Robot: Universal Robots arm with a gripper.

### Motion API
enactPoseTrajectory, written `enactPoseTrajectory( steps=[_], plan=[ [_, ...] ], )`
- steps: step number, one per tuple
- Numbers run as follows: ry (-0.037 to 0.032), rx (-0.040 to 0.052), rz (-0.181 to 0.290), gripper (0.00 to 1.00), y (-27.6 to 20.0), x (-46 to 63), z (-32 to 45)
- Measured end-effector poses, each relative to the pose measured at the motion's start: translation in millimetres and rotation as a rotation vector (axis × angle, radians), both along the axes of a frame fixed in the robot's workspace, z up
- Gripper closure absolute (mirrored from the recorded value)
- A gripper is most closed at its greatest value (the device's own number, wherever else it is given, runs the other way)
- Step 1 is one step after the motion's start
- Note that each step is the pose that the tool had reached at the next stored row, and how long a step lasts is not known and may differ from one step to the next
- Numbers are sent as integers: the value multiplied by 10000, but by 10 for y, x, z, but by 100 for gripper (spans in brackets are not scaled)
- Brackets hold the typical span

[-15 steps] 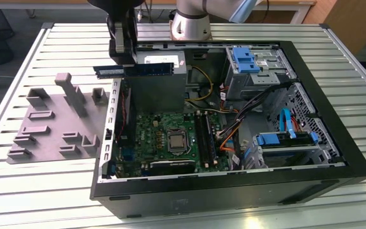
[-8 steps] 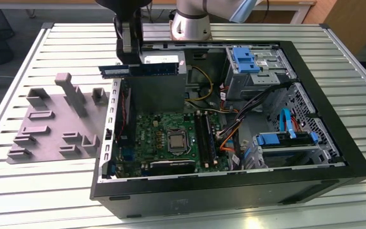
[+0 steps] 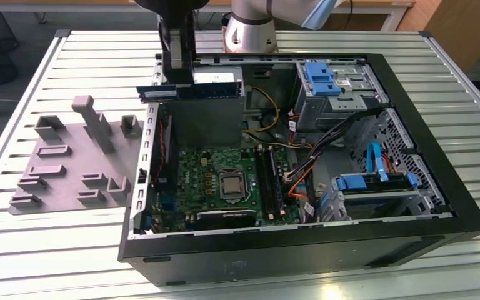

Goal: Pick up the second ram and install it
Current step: 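Pick up the second ram and move it above second insertion slot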

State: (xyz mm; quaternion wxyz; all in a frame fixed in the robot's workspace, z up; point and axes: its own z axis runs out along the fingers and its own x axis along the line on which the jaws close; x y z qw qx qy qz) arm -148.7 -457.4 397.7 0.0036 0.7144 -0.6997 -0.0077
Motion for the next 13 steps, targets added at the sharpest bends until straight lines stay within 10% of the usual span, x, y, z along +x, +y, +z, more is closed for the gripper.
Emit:
enactPoseTrajectory(
  steps=[13],
  plan=[
    [0,0,0,86,0,132,0]
  ],
)
